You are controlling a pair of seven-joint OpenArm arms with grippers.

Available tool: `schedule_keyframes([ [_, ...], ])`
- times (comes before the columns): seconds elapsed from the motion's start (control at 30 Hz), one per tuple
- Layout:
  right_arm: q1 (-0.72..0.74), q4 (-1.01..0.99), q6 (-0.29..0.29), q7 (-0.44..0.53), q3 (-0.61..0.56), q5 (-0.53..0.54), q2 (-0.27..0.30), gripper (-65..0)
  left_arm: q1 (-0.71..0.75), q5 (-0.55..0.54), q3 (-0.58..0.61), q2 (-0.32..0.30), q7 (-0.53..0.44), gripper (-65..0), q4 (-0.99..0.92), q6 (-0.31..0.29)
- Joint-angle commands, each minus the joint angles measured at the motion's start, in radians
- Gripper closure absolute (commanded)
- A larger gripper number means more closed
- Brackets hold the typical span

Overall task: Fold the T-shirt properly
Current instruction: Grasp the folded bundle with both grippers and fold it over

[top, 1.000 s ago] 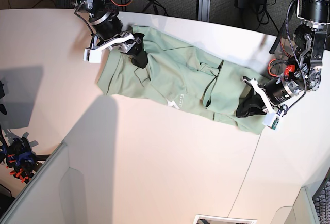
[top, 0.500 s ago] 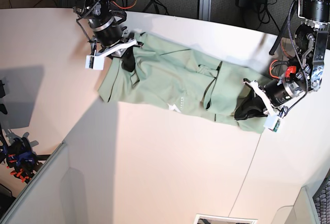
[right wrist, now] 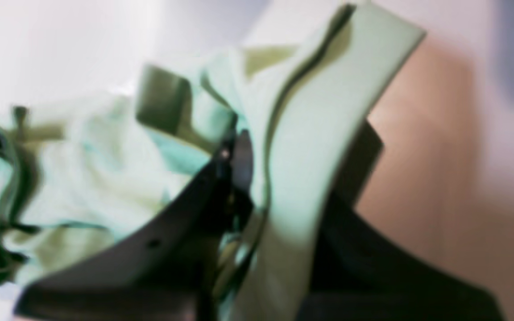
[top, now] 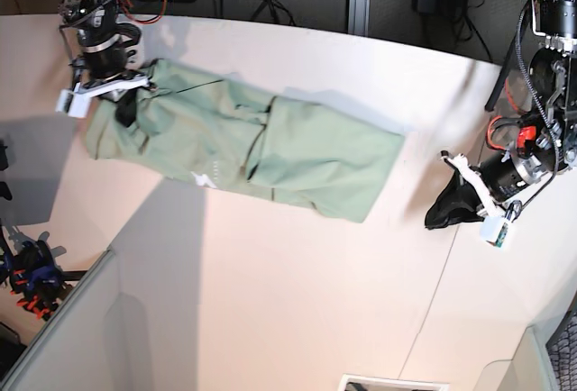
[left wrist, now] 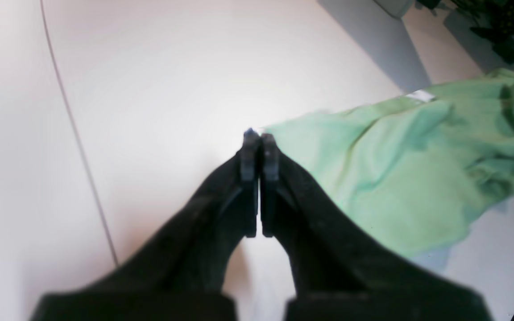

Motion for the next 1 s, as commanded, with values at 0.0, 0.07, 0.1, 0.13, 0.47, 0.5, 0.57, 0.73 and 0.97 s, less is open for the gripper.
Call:
schedule_keyframes([
  [0.0,0.010,0.016,0.006,0.012,0.008,0.048,0.033,0.0,-0.018,-0.019,-0.005,-0.008,-0.019,0.0,0.019,-0.016],
  [0.07,0.014,0.020,0.008,-0.003,0.006,0.114,0.055,0.0,-0.016,-0.019,-0.005,-0.008,-0.019,0.0,0.019,-0.016],
  [0.1,0.019,0.032,0.014,-0.006,0.006,0.132,0.054,0.0,-0.014,-0.020,-0.005,-0.008,-0.019,0.0,0.018,-0.016],
  [0.13,0.027,0.048,0.027,-0.016,0.001,0.150,0.049,0.0,-0.012,-0.020,-0.005,-0.008,-0.019,0.0,0.018,-0.016],
  [0.47,0.165,0.289,0.031,-0.066,-0.426,-0.002,-0.110,0.0,0.025,-0.019,-0.005,-0.008,-0.019,0.0,0.018,-0.016],
  [0.5,0.175,0.283,0.031,-0.066,-0.491,-0.054,-0.130,0.0,0.032,-0.019,-0.005,-0.008,-0.019,0.0,0.018,-0.016],
  [0.57,0.179,0.260,0.031,-0.064,-0.613,-0.161,-0.167,0.0,0.046,-0.019,-0.005,-0.008,-0.019,0.0,0.018,-0.016],
  [0.73,0.178,0.156,0.027,-0.013,-0.826,-0.342,-0.187,0.0,0.065,-0.019,-0.005,-0.008,-0.019,0.0,0.018,-0.016],
  [0.97,0.174,0.065,0.027,0.033,-0.871,-0.417,-0.187,-36.7,0.073,-0.019,-0.005,-0.008,-0.019,0.0,0.018,-0.016],
])
